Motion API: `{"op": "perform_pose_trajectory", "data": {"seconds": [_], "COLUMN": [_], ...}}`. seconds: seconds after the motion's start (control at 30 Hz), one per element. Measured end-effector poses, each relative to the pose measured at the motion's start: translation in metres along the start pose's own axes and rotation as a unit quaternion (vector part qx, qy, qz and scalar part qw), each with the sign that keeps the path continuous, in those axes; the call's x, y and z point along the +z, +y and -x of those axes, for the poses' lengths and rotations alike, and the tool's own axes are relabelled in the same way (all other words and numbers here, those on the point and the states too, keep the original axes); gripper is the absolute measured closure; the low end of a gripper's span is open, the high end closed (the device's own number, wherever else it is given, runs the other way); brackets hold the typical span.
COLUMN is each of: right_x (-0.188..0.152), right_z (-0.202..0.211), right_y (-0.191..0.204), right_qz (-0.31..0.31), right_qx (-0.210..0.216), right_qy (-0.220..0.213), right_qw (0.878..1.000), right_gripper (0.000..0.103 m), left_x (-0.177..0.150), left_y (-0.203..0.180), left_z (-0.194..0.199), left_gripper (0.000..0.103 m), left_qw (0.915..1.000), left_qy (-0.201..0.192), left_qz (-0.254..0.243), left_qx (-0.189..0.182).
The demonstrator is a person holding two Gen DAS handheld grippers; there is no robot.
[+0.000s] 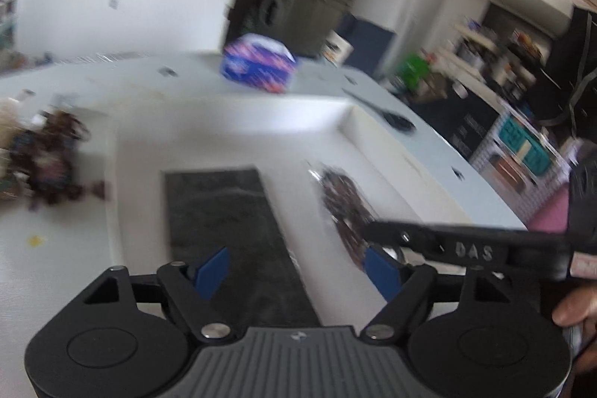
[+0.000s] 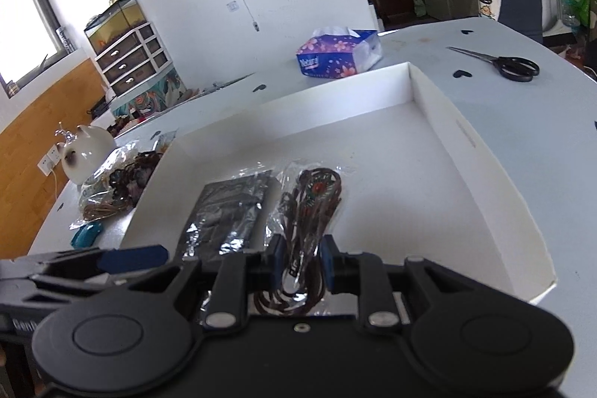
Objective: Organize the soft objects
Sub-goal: 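Lower the black bag into the white box while the right tool lowers the cord bag beside it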
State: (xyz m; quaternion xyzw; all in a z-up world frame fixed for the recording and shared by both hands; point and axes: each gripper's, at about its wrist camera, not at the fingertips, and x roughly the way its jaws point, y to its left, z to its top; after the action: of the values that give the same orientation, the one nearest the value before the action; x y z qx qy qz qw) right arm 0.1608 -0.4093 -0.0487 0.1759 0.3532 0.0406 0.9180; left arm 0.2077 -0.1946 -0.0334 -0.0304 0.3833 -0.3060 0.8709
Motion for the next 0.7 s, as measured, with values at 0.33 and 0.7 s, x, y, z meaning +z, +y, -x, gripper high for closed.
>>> {"op": "perform_pose_trajectory", "data": {"seconds": [0.33, 0.7], "right_x": [0.003, 0.0], "right_z": [0.002, -0.023], "right_y": [-0.002, 0.02], "right_qz": [0.021, 0.046], "right_qx": [-0.013, 0.011], "right_qy": [0.001, 0.023], "right_qw": [1.0, 0.999], "right_gripper": [0.081, 0.082], "left_x": [-0.013, -0.023], "left_y": [0.0, -0.006], "left_z": [-0.045, -0.014], "left_gripper": [0.023, 0.022], "left_qw": [0.9988, 0.9982], "left_qy": [0.033, 0.02], "left_qz": [-0.02, -0.036], "left_qx": [0.032, 0.043]}}
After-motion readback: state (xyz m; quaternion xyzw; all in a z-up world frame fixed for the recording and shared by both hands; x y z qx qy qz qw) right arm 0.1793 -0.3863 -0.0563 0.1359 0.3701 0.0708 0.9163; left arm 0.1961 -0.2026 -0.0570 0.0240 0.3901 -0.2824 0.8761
